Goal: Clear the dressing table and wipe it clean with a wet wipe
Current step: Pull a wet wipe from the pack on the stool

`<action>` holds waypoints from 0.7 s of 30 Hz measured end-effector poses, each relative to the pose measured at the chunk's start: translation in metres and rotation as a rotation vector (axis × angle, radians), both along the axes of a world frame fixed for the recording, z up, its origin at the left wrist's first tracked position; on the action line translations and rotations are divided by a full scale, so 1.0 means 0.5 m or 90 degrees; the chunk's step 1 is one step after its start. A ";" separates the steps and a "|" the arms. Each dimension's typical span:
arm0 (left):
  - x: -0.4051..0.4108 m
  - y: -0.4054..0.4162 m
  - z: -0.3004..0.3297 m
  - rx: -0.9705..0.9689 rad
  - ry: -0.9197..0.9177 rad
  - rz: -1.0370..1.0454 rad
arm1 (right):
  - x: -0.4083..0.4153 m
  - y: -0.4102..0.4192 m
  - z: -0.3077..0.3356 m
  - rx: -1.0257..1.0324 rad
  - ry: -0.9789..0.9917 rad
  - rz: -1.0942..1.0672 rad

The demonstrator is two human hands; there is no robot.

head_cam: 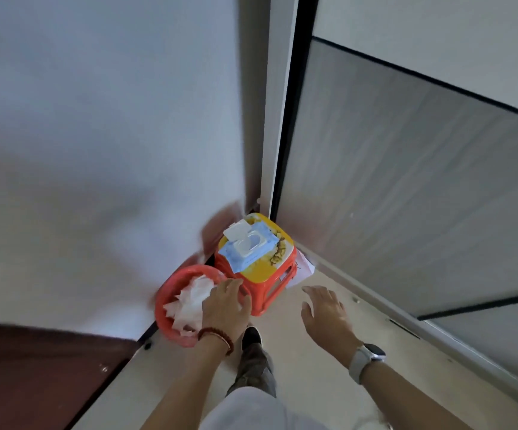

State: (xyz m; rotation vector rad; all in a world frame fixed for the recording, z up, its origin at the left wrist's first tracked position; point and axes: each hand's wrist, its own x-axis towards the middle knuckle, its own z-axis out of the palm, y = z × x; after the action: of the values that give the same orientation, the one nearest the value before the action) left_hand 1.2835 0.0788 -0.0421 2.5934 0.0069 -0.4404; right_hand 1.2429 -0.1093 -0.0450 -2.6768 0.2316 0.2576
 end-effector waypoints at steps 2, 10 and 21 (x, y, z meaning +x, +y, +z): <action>0.080 0.006 -0.020 -0.016 0.010 0.016 | 0.096 -0.001 -0.016 -0.005 0.014 0.044; 0.317 -0.007 -0.144 -0.022 0.099 0.085 | 0.378 -0.017 -0.157 0.023 0.088 0.107; 0.466 -0.088 -0.506 -0.064 0.248 0.326 | 0.578 -0.038 -0.493 0.104 0.269 0.171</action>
State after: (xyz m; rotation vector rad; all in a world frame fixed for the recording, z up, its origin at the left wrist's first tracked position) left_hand 1.5167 0.0348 -0.2950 2.2516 0.7407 -0.7132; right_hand 1.5317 -0.1285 -0.2914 -2.4594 -0.0255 0.8882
